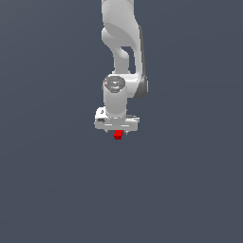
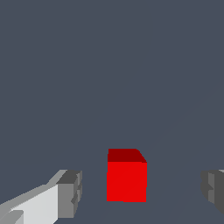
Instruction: Pick up the red cube and move it to a goal position.
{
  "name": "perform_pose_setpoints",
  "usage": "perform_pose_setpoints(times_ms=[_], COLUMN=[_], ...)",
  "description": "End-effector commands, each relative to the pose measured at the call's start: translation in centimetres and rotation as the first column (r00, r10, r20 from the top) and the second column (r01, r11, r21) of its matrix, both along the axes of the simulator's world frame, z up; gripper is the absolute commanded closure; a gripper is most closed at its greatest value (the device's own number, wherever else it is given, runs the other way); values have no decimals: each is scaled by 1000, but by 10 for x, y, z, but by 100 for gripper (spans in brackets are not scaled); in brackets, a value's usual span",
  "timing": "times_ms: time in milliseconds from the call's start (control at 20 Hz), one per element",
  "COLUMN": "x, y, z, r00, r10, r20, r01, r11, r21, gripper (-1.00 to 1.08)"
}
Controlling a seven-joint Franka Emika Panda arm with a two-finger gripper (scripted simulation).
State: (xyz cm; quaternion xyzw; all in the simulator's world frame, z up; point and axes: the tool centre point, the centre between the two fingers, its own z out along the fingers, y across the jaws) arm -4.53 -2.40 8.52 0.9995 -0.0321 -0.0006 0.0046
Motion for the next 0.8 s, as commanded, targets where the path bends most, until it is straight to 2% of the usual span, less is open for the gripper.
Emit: perform_pose_setpoints(times_ms=[0, 400, 750], x=[-8, -23, -25], y=[2, 5, 6], z=[-19, -59, -68], r00=[1000, 1000, 1000], r10=[-9, -28, -31], r20=[1, 1, 2], r01=[9, 28, 31], r11=[1000, 1000, 999], r21=[2, 8, 9], gripper=[-92, -92, -92])
